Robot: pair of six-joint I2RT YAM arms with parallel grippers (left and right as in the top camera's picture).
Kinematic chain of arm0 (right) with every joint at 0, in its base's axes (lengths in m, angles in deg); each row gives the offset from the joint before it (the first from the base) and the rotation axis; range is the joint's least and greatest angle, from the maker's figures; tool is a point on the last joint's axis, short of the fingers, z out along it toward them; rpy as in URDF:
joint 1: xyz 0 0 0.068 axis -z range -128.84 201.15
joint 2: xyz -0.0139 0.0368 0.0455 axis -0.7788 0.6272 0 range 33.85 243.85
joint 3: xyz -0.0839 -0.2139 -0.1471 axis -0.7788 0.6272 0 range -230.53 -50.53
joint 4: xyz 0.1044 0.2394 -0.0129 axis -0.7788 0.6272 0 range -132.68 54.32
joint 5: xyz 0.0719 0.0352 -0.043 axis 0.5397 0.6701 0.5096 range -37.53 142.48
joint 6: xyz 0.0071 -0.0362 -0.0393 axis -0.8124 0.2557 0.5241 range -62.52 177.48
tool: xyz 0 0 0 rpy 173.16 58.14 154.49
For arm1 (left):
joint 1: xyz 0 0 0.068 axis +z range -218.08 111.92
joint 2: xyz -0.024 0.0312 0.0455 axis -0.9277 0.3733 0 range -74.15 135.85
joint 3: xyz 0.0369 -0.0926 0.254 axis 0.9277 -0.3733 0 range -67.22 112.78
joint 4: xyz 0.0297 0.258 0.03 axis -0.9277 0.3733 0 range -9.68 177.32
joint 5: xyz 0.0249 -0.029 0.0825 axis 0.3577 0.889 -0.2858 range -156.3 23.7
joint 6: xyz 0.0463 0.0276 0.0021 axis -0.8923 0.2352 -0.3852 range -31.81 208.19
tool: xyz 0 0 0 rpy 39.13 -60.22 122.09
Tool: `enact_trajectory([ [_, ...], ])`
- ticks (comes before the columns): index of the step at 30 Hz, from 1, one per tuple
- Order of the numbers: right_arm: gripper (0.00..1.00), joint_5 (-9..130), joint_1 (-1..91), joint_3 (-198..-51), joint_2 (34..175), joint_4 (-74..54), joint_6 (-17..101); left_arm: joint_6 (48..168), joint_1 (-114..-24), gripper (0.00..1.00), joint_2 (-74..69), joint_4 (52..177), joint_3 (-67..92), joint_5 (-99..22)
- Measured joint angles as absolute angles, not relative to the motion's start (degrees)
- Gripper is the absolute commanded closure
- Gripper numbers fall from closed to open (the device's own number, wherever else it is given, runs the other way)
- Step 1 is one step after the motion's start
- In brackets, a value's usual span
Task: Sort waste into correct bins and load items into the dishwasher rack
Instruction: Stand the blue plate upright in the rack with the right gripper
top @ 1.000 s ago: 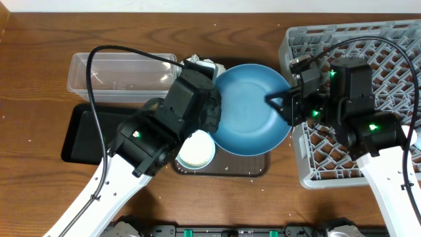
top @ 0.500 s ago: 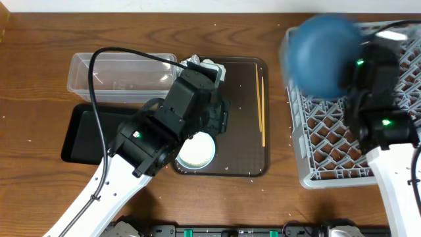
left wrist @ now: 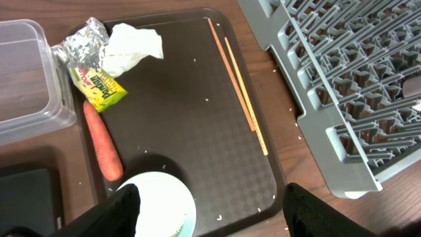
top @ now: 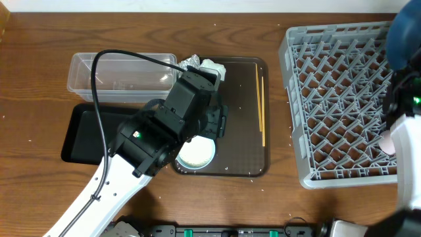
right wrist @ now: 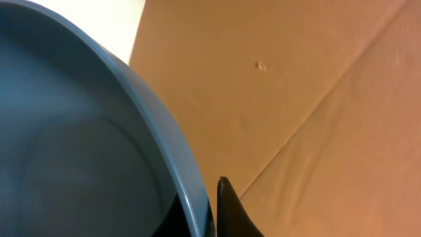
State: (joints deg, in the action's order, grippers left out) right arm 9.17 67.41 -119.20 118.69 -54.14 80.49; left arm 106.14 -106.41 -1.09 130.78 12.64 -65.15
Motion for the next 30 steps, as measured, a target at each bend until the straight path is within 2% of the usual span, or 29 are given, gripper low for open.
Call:
enact_trajectory([
  [10,0.99,9.21,68.13,-119.13,129.57,-66.19,100.57,106.17,-106.41,0.3,-1.09,131.09,12.64,-65.15],
  [18,0.99,9.17,68.13,-119.13,135.41,-67.08,110.78,106.17,-106.41,0.3,-1.09,131.35,12.64,-65.15],
  [19,0.91,9.3,68.11,-119.13,135.74,-67.11,111.37,106.17,-106.41,0.3,-1.09,131.33,12.64,-65.15],
  [20,0.75,9.45,67.95,-119.15,135.78,-67.06,111.77,106.17,-106.41,0.3,-1.09,131.35,12.64,-65.15],
  [21,0.53,9.19,67.6,-119.17,135.74,-66.78,112.29,106.17,-106.39,0.3,-1.09,131.35,12.64,-65.15],
  [22,0.36,9.17,67.49,-119.2,135.76,-66.47,112.62,106.14,-106.41,0.3,-1.09,131.41,12.64,-65.15],
  [23,0.28,9.14,67.19,-119.2,135.85,-66.14,112.81,106.17,-106.41,0.3,-1.09,131.41,12.64,-65.15],
  [25,0.19,9.12,66.16,-119.2,135.93,-65.93,112.75,106.17,-106.41,0.3,-1.09,131.63,12.64,-65.15],
  [30,0.09,9.43,61.31,-119.2,135.93,-63.28,112.05,106.17,-106.41,0.3,-1.09,132.59,12.64,-65.15],
])
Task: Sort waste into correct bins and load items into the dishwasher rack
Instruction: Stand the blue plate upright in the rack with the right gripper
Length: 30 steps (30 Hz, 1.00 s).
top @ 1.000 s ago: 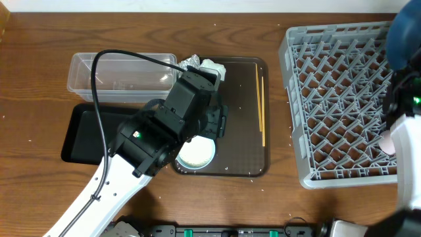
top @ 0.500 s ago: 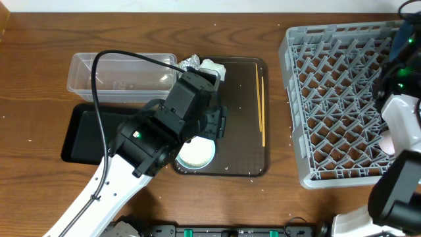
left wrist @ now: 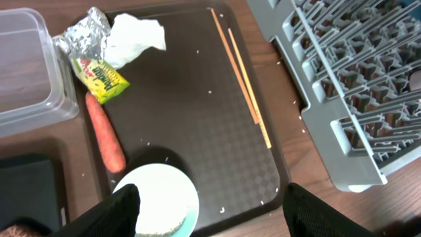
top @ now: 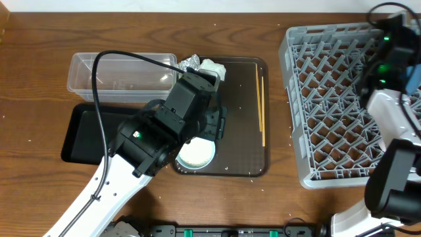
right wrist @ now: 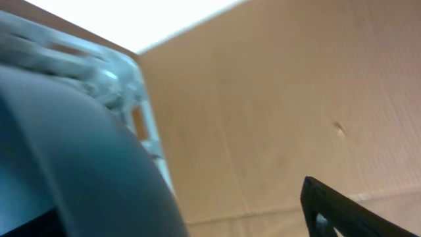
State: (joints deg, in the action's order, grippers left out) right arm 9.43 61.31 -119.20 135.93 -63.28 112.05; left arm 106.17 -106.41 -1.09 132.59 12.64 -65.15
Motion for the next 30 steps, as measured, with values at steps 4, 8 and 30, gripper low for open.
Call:
enact_trajectory([
  [4,0.01,9.6,57.48,-119.2,135.93,-62.45,111.85,106.17,-106.41,0.3,-1.09,133.84,12.64,-65.15],
  [8,0.01,9.03,55.49,-119.2,135.93,-62.25,110.02,106.14,-106.41,0.3,-1.09,134.56,12.64,-65.15],
  [30,0.01,11.79,37.16,-119.66,130.75,-37.58,85.41,106.17,-106.41,0.29,-1.09,133.23,12.66,-65.15],
])
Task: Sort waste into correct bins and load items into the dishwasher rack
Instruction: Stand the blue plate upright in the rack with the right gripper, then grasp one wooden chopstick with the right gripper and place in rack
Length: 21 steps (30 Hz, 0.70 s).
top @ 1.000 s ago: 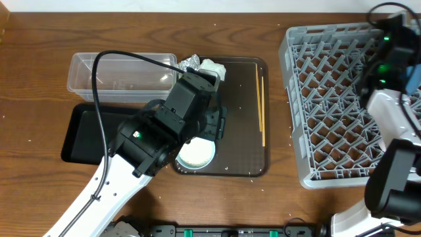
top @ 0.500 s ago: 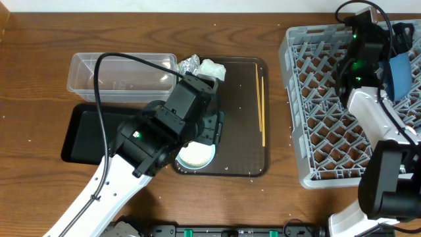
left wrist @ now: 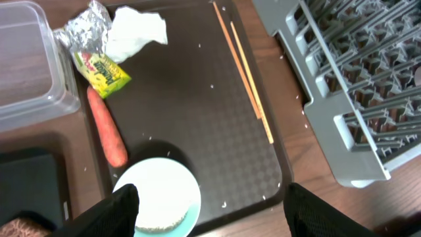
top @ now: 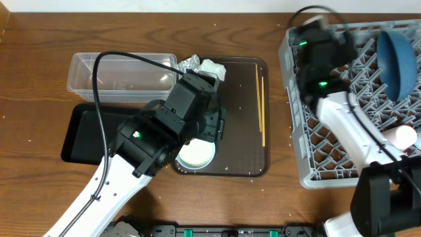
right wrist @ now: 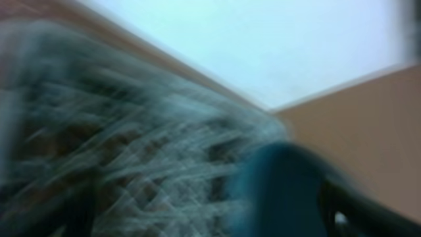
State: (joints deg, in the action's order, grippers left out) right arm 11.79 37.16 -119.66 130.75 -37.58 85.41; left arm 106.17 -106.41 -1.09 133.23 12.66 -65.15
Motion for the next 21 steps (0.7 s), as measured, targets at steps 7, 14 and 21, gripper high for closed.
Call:
enact_trajectory([
  [7,0.1,37.99,28.35,-119.46,130.75,-21.08,62.19,105.44,-106.41,0.29,-1.09,134.49,12.66,-65.15],
  [14,0.03,49.99,27.04,-119.42,130.75,-12.09,44.71,104.18,-106.39,0.29,-1.09,135.02,12.66,-65.83],
  [21,0.01,55.61,27.04,-119.42,130.75,-9.88,37.52,103.56,-106.39,0.29,-1.09,135.98,12.66,-71.51],
])
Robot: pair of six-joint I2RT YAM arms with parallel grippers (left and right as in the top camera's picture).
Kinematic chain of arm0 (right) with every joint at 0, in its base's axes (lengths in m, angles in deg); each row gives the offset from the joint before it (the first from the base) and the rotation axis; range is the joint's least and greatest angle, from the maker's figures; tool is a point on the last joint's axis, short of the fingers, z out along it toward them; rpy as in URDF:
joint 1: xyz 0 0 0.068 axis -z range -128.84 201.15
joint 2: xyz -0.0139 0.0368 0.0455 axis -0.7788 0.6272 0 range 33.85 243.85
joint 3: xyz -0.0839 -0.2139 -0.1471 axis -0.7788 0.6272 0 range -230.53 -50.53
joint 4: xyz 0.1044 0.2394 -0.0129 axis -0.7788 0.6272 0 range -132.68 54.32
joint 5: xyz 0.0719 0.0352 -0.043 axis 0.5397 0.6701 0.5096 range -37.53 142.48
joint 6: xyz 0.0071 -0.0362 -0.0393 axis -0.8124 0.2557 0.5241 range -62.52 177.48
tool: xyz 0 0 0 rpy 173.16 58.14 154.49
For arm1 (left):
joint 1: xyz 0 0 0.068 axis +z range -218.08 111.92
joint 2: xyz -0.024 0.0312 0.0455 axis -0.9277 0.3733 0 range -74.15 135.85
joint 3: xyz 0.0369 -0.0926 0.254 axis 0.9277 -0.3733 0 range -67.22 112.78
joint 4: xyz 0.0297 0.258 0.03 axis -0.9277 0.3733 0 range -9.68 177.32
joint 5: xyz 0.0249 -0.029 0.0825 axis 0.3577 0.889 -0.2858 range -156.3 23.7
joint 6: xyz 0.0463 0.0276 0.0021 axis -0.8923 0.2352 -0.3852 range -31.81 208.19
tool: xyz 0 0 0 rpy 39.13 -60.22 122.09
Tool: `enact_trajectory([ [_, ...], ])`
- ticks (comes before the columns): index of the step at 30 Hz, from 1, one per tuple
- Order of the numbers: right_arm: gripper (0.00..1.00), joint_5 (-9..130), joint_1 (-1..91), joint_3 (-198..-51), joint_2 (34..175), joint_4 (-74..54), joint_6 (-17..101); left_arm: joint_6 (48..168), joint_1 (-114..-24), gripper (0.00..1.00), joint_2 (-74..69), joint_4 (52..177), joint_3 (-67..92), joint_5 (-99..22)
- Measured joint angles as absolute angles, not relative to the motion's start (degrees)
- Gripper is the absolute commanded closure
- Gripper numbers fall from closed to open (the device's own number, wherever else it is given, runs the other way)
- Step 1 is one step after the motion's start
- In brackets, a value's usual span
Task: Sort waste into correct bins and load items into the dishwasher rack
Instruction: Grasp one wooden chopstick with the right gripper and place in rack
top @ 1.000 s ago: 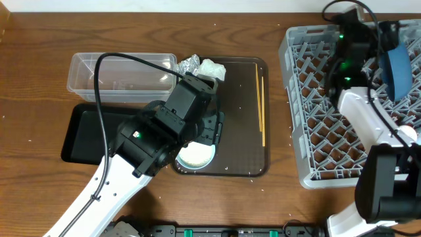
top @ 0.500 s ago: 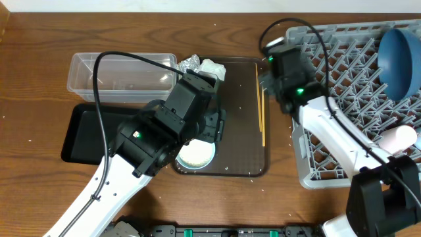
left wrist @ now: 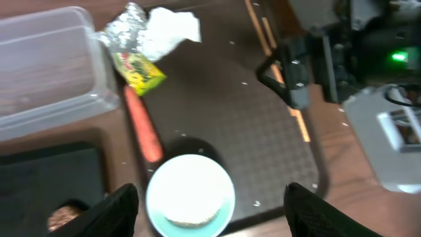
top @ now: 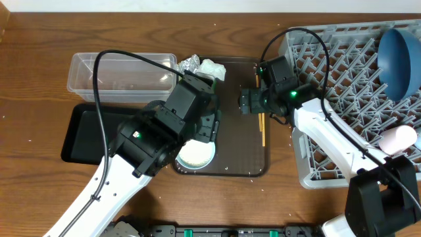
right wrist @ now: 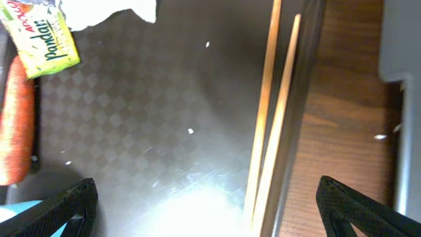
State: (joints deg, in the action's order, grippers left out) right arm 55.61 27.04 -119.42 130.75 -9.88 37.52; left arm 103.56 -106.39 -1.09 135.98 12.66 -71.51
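Two wooden chopsticks (right wrist: 270,112) lie along the right side of the brown tray (top: 245,161). My right gripper (right wrist: 214,210) hangs open just above them, and it also shows in the overhead view (top: 245,103). On the tray's left are a carrot (left wrist: 141,125), a green packet (left wrist: 138,69), crumpled foil (left wrist: 128,20) and white tissue (left wrist: 171,26). My left gripper (left wrist: 210,217) is open above a teal plate of rice (left wrist: 191,197). A blue bowl (top: 398,56) stands in the grey dishwasher rack (top: 309,174).
A clear plastic bin (top: 122,76) stands behind the black bin (top: 82,131), which holds a brown scrap (left wrist: 62,216). A pink cup (top: 398,139) lies at the rack's right side. The rack's edge (right wrist: 401,39) is close to the right of the chopsticks.
My right gripper was over the rack's back left and is now above the chopsticks on the tray. My left gripper has shifted slightly left over the plate, still open.
My right gripper held the blue bowl at the far right of the rack. Then it was at the rack's back right with the bowl close. Then the bowl stood in the rack, the gripper apart from it. Now that gripper is open over the tray.
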Motion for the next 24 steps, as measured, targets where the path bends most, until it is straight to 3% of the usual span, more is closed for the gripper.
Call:
enact_trajectory([
  [2,0.05,56.18,27.04,-119.42,130.75,-9.82,36.84,103.35,-106.39,0.29,-1.09,136.27,12.66,-72.8],
  [4,0.16,56.64,27.04,-119.42,130.75,-10.08,36.53,103.32,-106.39,0.29,-1.09,136.7,12.66,-73.69],
  [6,0.35,56.7,27.04,-119.42,130.77,-10.91,36.14,103.32,-106.39,0.28,-1.09,136.88,12.66,-74.24],
  [9,0.48,56.6,27.04,-119.42,131.45,-12.2,34.68,103.32,-106.39,0.29,-1.09,136.9,12.66,-74.48],
  [21,0.48,50.48,27.01,-119.42,144.74,-19.28,32.88,103.32,-106.41,0.29,-1.09,137.77,12.66,-74.9],
  [24,0.54,50.04,27.01,-119.46,145.75,-19.98,32.88,103.32,-106.39,0.29,-1.09,137.95,12.66,-74.9],
])
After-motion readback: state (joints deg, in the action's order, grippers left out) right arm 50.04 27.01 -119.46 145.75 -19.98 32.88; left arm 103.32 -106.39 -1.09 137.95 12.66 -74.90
